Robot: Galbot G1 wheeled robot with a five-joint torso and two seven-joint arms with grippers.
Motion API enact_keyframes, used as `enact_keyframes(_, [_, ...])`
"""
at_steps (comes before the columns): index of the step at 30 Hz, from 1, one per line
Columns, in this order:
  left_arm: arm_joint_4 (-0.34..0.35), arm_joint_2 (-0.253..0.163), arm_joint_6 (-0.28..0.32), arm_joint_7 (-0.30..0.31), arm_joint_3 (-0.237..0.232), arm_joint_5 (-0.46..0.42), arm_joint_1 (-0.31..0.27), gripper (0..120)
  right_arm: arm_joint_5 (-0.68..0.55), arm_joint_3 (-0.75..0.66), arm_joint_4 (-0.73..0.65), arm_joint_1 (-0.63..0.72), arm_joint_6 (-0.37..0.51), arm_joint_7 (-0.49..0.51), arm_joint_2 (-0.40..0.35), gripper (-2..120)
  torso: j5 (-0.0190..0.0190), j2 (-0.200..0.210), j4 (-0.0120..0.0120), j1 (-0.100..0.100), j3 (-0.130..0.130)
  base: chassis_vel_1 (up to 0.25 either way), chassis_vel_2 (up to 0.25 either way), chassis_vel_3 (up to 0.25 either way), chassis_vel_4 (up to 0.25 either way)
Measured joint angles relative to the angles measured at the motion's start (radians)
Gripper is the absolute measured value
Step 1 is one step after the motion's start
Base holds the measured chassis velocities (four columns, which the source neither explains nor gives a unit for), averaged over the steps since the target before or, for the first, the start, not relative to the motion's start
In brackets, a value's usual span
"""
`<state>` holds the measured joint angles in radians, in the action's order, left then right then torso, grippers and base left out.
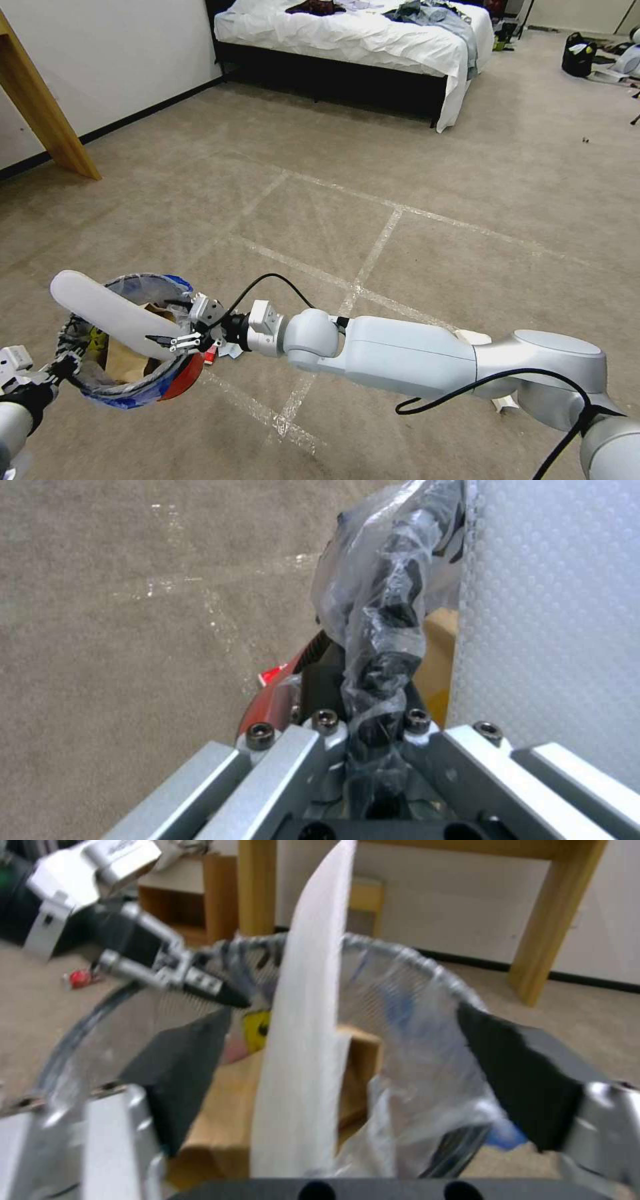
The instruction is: Pick up the trash bin and place the garbage on the floor into it.
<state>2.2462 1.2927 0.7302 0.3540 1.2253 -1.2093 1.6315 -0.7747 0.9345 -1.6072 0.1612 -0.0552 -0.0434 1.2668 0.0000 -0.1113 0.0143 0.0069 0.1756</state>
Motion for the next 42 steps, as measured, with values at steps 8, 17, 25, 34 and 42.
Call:
enact_keyframes(8, [0.0,-0.001,0.0,0.0,0.004,0.0,0.002,0,0.003,-0.138,-0.021,0.031,-0.009,0.019,0.022,100,0.0,0.0,-0.0001,0.0,0.0,0.0,0.0,0.0,0.0])
enact_keyframes(17, [-0.014,-0.004,0.0,0.002,0.014,0.01,0.004,0,-0.042,-0.323,-0.068,0.094,-0.007,0.037,0.021,100,0.0,0.0,-0.0001,0.0,0.0,0.0,0.0,0.0,0.0])
enact_keyframes(25, [-0.028,-0.003,-0.004,0.003,0.024,0.034,0.002,0,-0.063,-0.576,-0.139,0.227,-0.052,0.074,-0.015,100,0.0003,0.0,-0.0002,0.0,0.0,0.0,0.0,0.0,0.0])
enact_keyframes(34, [-0.037,0.005,-0.013,-0.008,0.038,0.069,0.005,0,0.009,-0.959,-0.204,0.395,-0.098,0.093,-0.094,100,0.0005,0.0,0.0,0.0,0.0,0.0,0.0,0.0,0.0])
enact_keyframes(42, [-0.057,0.012,-0.016,-0.014,0.054,0.087,0.005,0,0.11,-1.3,-0.27,0.63,-0.153,0.083,-0.113,100,0.0003,0.0,-0.0002,0.0,0.0,0.0,0.0,0.0,0.0])
